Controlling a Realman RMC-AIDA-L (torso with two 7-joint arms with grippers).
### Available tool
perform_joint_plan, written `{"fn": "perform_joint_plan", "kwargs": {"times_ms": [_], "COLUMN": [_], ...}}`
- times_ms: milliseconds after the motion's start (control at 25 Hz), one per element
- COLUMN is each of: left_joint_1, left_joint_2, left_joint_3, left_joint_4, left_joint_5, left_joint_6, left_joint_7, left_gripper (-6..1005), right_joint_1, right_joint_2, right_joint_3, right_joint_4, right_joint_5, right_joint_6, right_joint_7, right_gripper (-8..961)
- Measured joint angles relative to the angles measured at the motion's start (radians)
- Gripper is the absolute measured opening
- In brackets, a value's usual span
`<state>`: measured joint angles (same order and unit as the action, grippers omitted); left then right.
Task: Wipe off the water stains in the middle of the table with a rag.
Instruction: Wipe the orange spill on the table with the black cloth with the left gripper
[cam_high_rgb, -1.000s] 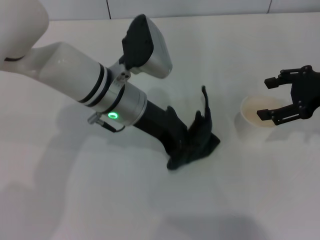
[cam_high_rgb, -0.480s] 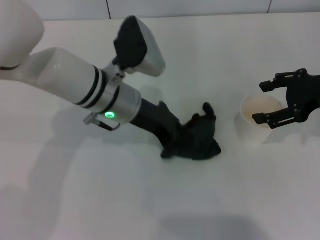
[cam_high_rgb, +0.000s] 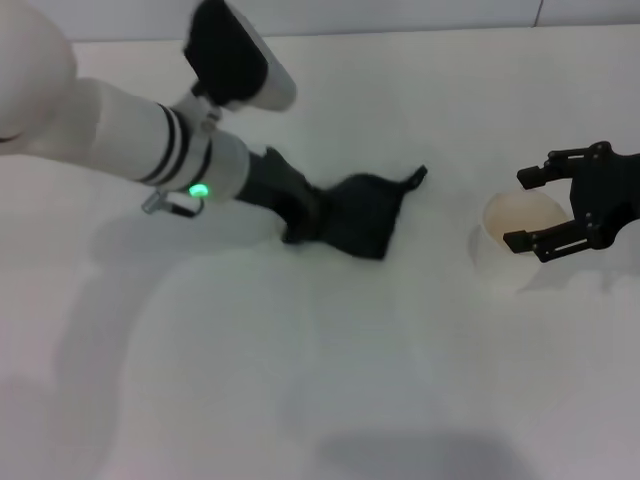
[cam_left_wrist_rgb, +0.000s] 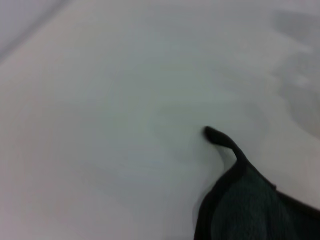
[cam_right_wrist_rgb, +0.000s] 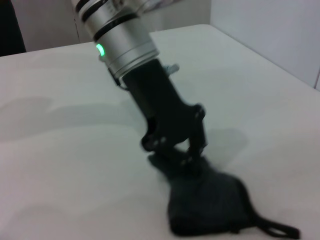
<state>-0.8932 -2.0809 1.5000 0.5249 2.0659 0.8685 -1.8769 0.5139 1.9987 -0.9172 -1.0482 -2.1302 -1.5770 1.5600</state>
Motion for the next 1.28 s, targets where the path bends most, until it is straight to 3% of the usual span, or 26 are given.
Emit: {"fn": "perform_joint_plan", "kwargs": {"times_ms": [120,240,480,760,1000,1280], "left_joint_1": [0.007,0.012,0.008,0.008,0.014,0.102], "left_joint_2": [0.0,0.001,-0.006,-0.005,-0.004,0.015], "left_joint_3": [-0.071,-0.085,-0.077,0.003,0.002,-0.104], "left_joint_4": [0.001,0.012,0.014,0.015,0.01,0.101], "left_joint_5": [0.023,0.028,0.009,-0.139,-0.141,-0.07], "left_joint_6": [-0.029,-0.023,0.099,0.264,0.279,0.289], "left_joint_7": [0.004,0.016,0.08,0.154,0.156,0.119], "left_gripper": [84,84,86,88,90,92], "right_joint_1": [0.0,0.0,0.003,0.003,-0.001,-0.004], "right_joint_2": [0.0,0.0,0.0,0.0,0.002,0.003], "right_joint_3": [-0.001,-0.002,-0.002,-0.002,-0.002,-0.002], "right_joint_4": [0.001,0.001,0.001,0.001,0.001,0.0], "right_joint_5": [-0.002,-0.002,-0.002,-0.002,-0.002,-0.002], "right_joint_6": [0.0,0.0,0.003,0.004,0.002,0.001], "right_joint_7": [0.0,0.0,0.0,0.0,0.0,0.0], "right_gripper": [869,869,869,869,870,869]}}
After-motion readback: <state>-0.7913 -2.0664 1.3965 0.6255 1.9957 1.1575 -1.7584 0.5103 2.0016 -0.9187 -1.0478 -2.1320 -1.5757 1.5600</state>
